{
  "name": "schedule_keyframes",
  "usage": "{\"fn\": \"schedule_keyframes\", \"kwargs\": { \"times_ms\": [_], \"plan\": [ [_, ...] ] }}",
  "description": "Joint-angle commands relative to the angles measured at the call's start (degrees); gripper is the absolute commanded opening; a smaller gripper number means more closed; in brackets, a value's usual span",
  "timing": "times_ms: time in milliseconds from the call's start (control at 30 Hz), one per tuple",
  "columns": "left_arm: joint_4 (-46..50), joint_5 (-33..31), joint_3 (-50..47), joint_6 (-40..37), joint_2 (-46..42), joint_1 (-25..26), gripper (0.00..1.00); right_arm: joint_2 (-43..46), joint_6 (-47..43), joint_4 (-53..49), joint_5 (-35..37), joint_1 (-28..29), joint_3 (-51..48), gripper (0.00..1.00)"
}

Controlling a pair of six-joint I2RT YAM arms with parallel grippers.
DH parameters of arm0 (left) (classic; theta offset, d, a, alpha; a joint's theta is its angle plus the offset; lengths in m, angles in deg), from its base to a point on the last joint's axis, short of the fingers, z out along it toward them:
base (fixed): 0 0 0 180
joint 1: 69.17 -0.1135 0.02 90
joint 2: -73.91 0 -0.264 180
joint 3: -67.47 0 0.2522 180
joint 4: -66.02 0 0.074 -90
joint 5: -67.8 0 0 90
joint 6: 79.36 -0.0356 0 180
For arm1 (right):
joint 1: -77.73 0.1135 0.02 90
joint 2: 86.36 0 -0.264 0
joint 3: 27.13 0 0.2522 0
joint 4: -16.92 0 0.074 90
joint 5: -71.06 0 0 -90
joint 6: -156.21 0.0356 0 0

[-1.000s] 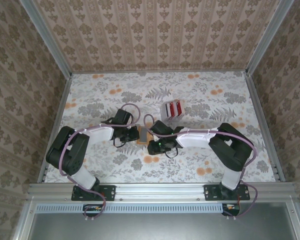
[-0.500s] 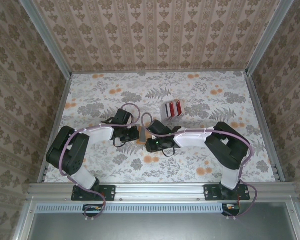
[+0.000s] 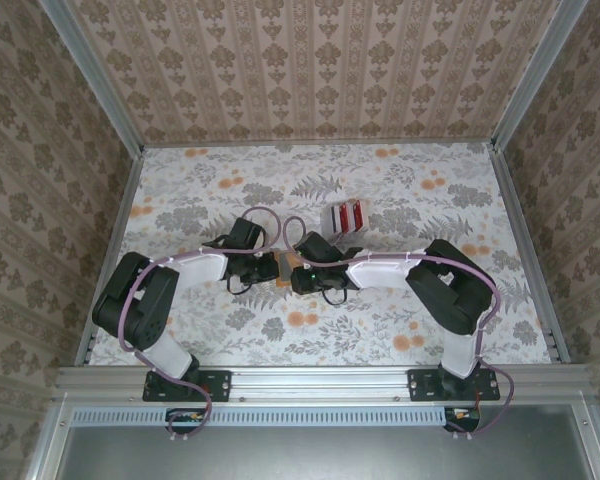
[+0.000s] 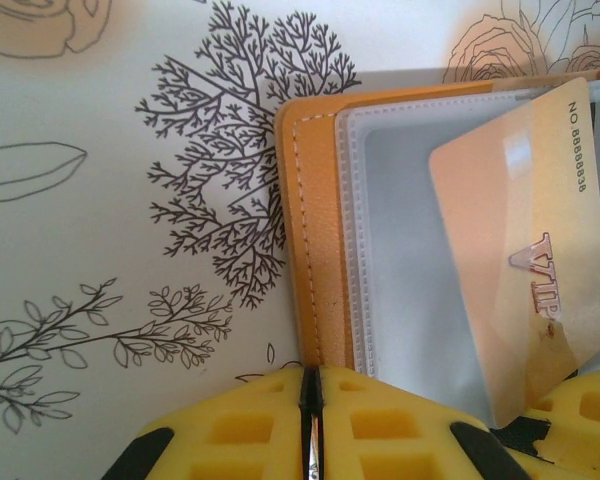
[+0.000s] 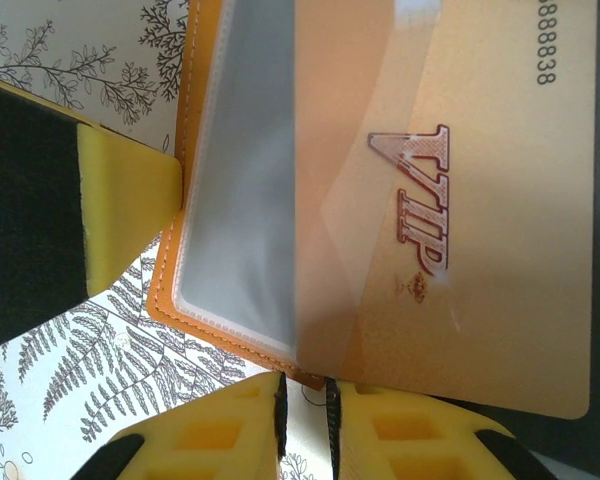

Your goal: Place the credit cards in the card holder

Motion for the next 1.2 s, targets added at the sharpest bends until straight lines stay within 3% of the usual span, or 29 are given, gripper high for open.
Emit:
{"fn": "schedule_keyframes", "kwargs": {
  "times_ms": [0, 333, 633, 833, 1167],
  "plan": [
    [2.67, -0.55, -0.84, -1.17, 3.45, 0.17, 0.12, 0.41, -0.05, 3.48, -0.42, -0.62, 1.19, 0.21],
    [2.67, -0.64, -1.19, -1.18, 3.27, 0.08, 0.12, -1.14, 0.03, 4.34, -3.62, -0.88, 4.27, 0.21],
    [4.34, -1.07, -0.78, -2.14, 1.72, -0.79, 0.12, 7.63, -1.08, -4.41, -11.39, -2.86, 1.57, 0.22],
    [4.49, -1.41, -1.7, -2.07, 0.18, -1.5, 0.12, 12.73, -1.67, -8.63, -9.5, -5.21, -0.09, 0.23],
    [6.18, -1.88, 0.61, -3.45, 0.35, -1.76, 0.12, 2.77, -2.04, -12.75, -7.31, -8.63, 7.32, 0.25]
  ]
}}
